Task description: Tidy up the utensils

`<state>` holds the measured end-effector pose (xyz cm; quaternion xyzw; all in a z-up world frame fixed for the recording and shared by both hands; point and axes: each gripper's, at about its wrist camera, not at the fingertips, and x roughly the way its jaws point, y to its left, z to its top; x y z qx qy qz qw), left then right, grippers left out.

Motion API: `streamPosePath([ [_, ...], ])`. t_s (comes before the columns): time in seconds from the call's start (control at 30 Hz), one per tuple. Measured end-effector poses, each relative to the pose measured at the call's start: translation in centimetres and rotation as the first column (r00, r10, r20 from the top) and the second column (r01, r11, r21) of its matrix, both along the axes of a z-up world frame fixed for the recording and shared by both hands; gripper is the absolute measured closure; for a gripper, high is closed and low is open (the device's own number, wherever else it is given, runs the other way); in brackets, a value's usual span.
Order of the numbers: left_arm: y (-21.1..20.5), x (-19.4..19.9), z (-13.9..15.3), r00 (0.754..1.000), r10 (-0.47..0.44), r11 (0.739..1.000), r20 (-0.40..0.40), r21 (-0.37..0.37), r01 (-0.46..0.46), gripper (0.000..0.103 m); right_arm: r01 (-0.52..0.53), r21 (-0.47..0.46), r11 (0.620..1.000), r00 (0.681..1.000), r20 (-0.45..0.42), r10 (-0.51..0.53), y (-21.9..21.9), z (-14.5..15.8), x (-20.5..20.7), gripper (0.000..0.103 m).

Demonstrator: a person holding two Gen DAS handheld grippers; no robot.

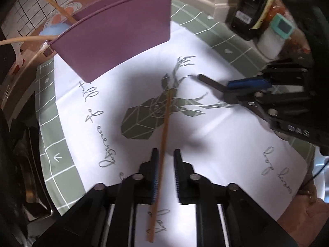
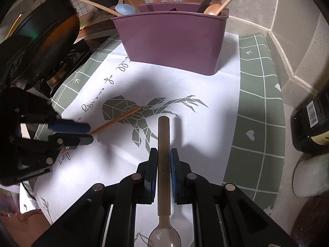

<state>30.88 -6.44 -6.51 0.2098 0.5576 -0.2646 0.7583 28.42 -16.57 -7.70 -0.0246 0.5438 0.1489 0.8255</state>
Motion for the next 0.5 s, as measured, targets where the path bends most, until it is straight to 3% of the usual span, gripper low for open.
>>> streamPosePath([
  [0.1, -0.3, 1.0, -0.9, 1.0, -0.001, 0.999, -0.014, 0.039, 0.001, 0.073, -0.001, -0.01, 1.0, 1.0, -0.003, 0.001, 0.1, -0.1, 0.0, 0.093],
  [0.43, -1.2, 2.8, -1.8, 0.997, -0.018, 1.0, -0.069, 0.003, 0.019, 0.075, -0.004, -0.008, 1.0, 1.0, -0.024, 0.004, 0.0, -0.7, 0.2, 0.092],
  [0.5, -1.5, 2.7, -1.8, 0.997, -0.036, 0.999, -0.075, -0.009, 0.035, 0.088, -0.004, -0.003, 1.0, 1.0, -0.028, 0.004, 0.2, -0.8, 0.2, 0.092],
])
